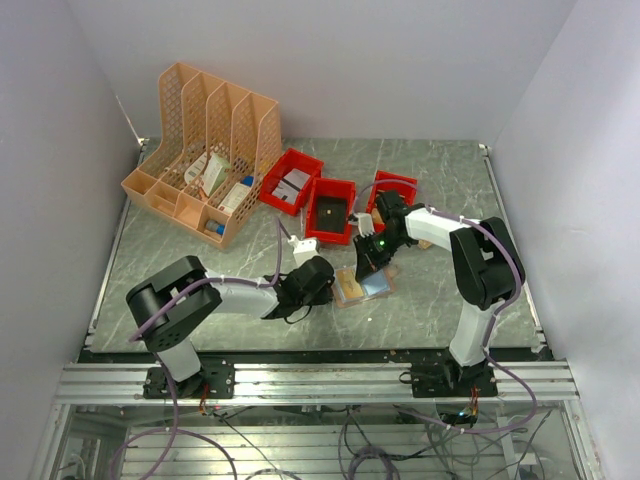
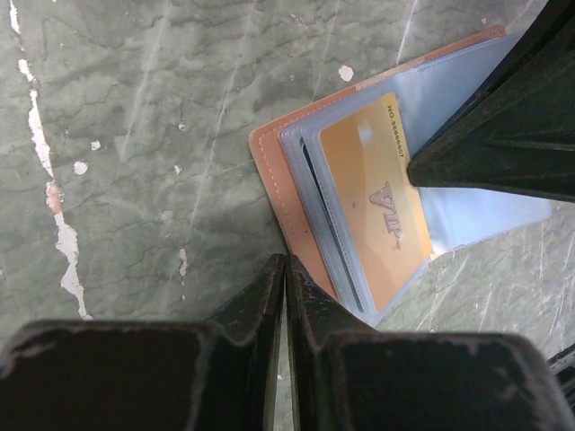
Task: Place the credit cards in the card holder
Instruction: Insert the credit card into the card holder.
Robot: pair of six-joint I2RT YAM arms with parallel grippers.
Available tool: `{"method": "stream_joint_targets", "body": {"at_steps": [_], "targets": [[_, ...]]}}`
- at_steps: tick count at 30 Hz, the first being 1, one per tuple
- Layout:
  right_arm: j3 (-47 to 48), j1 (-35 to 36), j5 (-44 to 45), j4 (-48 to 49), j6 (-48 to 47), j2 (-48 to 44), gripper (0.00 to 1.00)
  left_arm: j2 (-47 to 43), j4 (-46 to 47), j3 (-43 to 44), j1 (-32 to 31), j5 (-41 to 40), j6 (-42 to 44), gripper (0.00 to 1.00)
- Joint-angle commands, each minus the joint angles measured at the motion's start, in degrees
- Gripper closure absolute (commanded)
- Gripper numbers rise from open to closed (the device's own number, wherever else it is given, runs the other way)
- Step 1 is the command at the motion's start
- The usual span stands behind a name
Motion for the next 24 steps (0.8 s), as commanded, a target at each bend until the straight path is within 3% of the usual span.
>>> {"method": "stream_joint_targets", "body": {"at_steps": [1, 10, 24], "targets": [[0.8, 0.8, -2.7, 0.4, -0.6, 1.4, 0.99, 2.0, 0.2, 1.3, 0.3, 2.3, 1.3, 0.83], [1.1, 0.4, -4.1, 0.2, -2.1, -1.7, 0.97, 1.1, -0.2, 0.8, 0.6, 1.9, 1.5, 0.83], [-0.5, 0.1, 5.3, 1.7, -1.2, -1.7, 0.97, 0.6, 0.2, 0.2, 0.7, 2.7, 1.8, 0.82]]}}
